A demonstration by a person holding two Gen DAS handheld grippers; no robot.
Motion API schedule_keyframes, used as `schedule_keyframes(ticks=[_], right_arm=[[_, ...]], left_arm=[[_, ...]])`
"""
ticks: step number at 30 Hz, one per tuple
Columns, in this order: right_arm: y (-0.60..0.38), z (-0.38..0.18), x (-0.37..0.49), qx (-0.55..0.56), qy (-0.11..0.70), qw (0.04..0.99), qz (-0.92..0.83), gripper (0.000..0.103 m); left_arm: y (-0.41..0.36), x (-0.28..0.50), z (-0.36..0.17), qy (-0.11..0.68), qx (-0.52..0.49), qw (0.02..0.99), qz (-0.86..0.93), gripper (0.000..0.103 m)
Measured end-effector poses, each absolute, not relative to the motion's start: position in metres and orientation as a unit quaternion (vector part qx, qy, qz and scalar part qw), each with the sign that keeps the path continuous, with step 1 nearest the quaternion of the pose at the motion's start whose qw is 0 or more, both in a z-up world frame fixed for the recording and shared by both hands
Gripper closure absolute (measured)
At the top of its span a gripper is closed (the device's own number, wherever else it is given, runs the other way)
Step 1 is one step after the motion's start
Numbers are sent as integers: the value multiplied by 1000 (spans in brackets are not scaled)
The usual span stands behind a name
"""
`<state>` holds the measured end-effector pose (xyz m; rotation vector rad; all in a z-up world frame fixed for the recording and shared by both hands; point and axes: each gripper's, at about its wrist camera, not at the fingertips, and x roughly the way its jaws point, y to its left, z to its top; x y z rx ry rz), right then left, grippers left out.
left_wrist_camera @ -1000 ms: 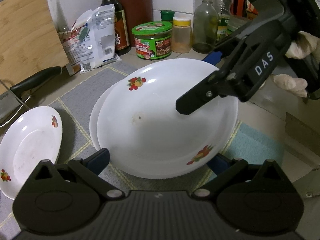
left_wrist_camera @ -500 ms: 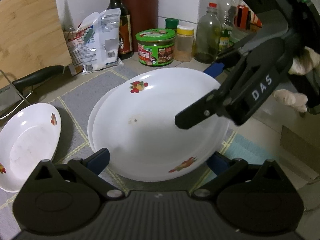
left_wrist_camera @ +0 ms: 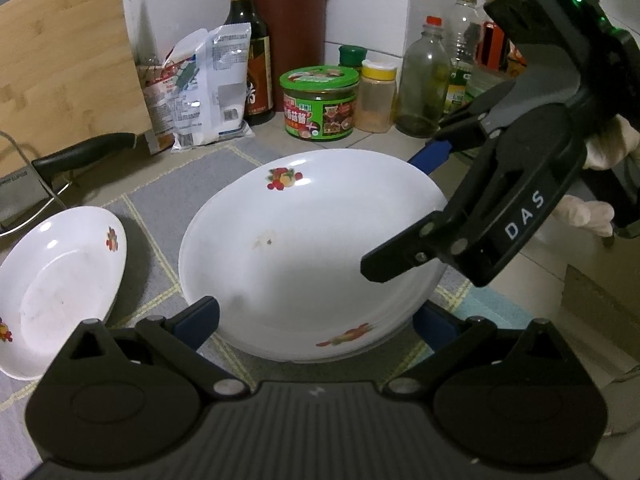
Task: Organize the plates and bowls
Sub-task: 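Open the right gripper and release the large plate on the stack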
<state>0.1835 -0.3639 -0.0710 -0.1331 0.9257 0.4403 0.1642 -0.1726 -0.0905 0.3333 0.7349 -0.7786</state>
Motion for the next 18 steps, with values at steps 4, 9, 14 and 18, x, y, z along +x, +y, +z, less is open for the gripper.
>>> schedule_keyframes(ticks=[4, 9, 14, 18], right_arm=[[-364, -72, 183, -69, 446, 867, 210, 2], [-363, -71, 181, -80, 446, 867, 206, 2], [-366, -72, 180, -80, 443, 871, 198, 0], [-364, -67, 177, -81, 431, 876, 203, 0]], left_arm=[[-174, 164, -90, 349, 165, 847, -367, 1], [-176, 164, -89, 349, 172, 846, -366, 1], [-175, 162, -86, 344, 170, 848, -366, 1], [-166, 166, -77, 340, 142, 858, -357, 1]])
